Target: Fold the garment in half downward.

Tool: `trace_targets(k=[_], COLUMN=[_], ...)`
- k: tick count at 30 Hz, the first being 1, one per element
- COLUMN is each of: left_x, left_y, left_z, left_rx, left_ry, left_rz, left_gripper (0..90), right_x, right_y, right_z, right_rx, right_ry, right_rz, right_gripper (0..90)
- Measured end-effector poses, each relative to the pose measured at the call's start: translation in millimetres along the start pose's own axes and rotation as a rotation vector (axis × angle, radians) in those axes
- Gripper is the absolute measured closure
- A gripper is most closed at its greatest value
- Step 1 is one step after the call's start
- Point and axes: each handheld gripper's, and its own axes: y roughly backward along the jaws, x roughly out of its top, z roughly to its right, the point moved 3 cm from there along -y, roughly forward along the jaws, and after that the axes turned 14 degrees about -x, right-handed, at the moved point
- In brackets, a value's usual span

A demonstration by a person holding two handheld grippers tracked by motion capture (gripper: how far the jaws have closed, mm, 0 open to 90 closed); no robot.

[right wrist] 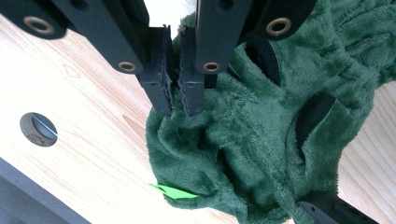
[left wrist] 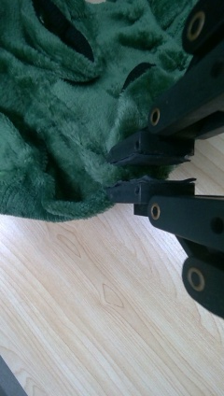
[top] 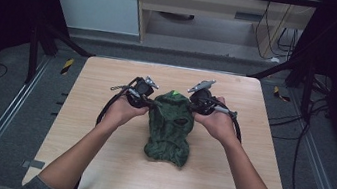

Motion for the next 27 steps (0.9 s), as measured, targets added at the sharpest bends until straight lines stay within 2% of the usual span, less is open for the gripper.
trace_targets(k=[9, 22, 27], left_x=[1.9, -4.8, -10.7], left_y=[2.4, 9.3, 10.7], left_z=[0.7, 18.7, 23.3], left_rx=[0.015, 0.035, 0.039], left_ry=[-0.01, -0.049, -0.062], left_rz=[0.027, 0.067, 0.079], left_gripper=[81.4, 81.1, 81.1], right_x=[0.7, -5.6, -10.0], right_y=[-1.6, 15.6, 21.9], right_z=[2.0, -16.7, -21.6], right_rx=[-0.017, -0.019, -0.016], right_ry=[-0.012, 0.025, 0.023], right_rz=[0.021, 0.085, 0.109], right_gripper=[84.9, 84.9, 84.9])
